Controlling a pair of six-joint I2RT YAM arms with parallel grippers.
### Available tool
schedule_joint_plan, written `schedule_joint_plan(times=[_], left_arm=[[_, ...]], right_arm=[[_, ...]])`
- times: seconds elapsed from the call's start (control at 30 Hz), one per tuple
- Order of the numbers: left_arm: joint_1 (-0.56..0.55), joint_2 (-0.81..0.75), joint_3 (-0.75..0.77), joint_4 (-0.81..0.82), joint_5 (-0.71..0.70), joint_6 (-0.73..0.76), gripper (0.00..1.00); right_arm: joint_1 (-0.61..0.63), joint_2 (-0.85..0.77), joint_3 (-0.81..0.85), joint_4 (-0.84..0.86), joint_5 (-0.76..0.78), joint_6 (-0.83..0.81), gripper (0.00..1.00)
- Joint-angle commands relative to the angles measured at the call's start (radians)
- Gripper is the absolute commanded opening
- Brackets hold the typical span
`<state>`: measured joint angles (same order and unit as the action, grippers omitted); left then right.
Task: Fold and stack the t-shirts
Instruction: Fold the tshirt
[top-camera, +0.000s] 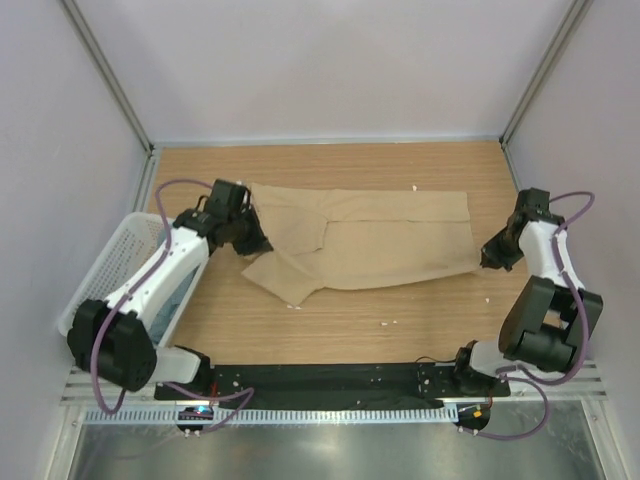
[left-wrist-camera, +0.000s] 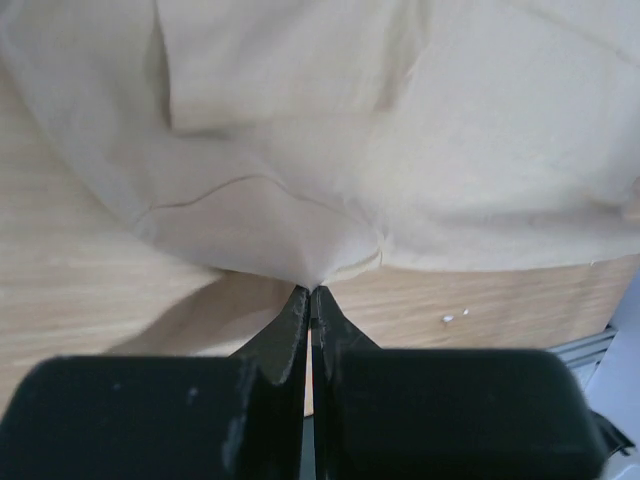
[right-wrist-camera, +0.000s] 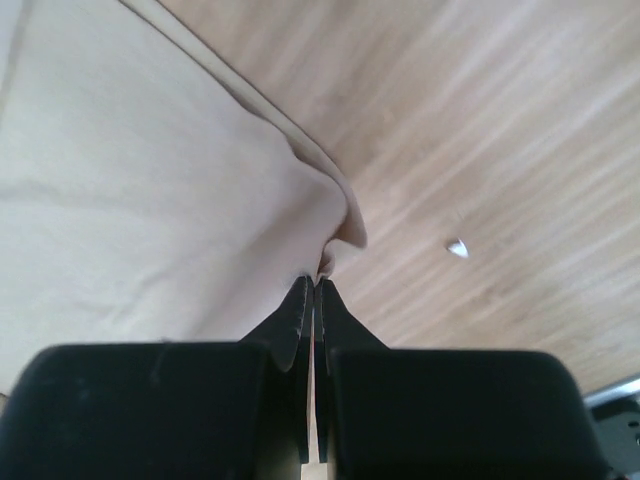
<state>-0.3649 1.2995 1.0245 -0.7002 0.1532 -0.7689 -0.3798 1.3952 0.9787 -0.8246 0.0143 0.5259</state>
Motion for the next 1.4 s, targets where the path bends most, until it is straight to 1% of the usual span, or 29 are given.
schedule_joint_plan(times=[0.0, 0.03, 0.07, 0.13, 0.2, 0.23, 0.3, 0.4, 0.47, 0.63, 0.83, 1.1, 1.17, 1.23, 1.3, 1.33, 1.37], left_arm=[[0.038, 0.143, 0.175, 0.011, -0.023, 0.048, 0.00], [0.059, 0.176, 0.240, 0.011, -0.021, 0.046, 0.00], [0.069, 0.245, 0.274, 0.013, -0.012, 0.048, 0.00], [0.093, 0.303, 0.372, 0.010, -0.001, 0.048, 0.00], [0.107, 0.390, 0.433, 0.005, 0.015, 0.046, 0.00], [0.118, 0.421, 0.484, 0.004, 0.019, 0.046, 0.00], [0.129, 0.490, 0.531, -0.001, 0.028, 0.043, 0.00], [0.145, 0.558, 0.614, -0.005, 0.032, 0.037, 0.00], [0.155, 0.583, 0.637, -0.002, 0.035, 0.033, 0.00], [0.162, 0.673, 0.721, -0.007, 0.052, 0.028, 0.00], [0.169, 0.722, 0.744, -0.010, 0.059, 0.017, 0.00], [0.182, 0.748, 0.746, 0.002, 0.052, 0.010, 0.00], [0.184, 0.759, 0.749, 0.002, 0.054, 0.005, 0.00], [0.185, 0.776, 0.758, 0.008, 0.063, 0.002, 0.00], [0.185, 0.788, 0.766, 0.018, 0.075, 0.000, 0.00], [0.185, 0.805, 0.770, 0.022, 0.081, 0.002, 0.00], [0.185, 0.813, 0.776, 0.030, 0.077, 0.003, 0.00]], right_arm=[[0.022, 0.086, 0.136, 0.002, 0.036, -0.029, 0.01], [0.024, 0.106, 0.158, 0.007, 0.033, -0.029, 0.01], [0.030, 0.155, 0.181, 0.015, 0.027, -0.029, 0.02], [0.038, 0.211, 0.250, 0.019, 0.016, -0.043, 0.01], [0.050, 0.287, 0.317, 0.021, -0.002, -0.056, 0.01], [0.055, 0.307, 0.337, 0.024, -0.037, -0.060, 0.01], [0.064, 0.366, 0.396, 0.030, -0.053, -0.070, 0.02], [0.071, 0.433, 0.468, 0.025, -0.066, -0.073, 0.01], [0.073, 0.462, 0.512, 0.025, -0.073, -0.072, 0.01], [0.076, 0.540, 0.575, 0.022, -0.086, -0.073, 0.02], [0.076, 0.607, 0.635, 0.015, -0.085, -0.078, 0.02], [0.076, 0.659, 0.664, 0.016, -0.091, -0.081, 0.01], [0.076, 0.669, 0.676, 0.013, -0.088, -0.083, 0.04], [0.076, 0.689, 0.687, 0.013, -0.088, -0.086, 0.11], [0.076, 0.706, 0.713, 0.007, -0.080, -0.089, 0.15], [0.076, 0.728, 0.725, 0.005, -0.073, -0.096, 0.21], [0.076, 0.741, 0.759, -0.007, -0.063, -0.102, 0.23]])
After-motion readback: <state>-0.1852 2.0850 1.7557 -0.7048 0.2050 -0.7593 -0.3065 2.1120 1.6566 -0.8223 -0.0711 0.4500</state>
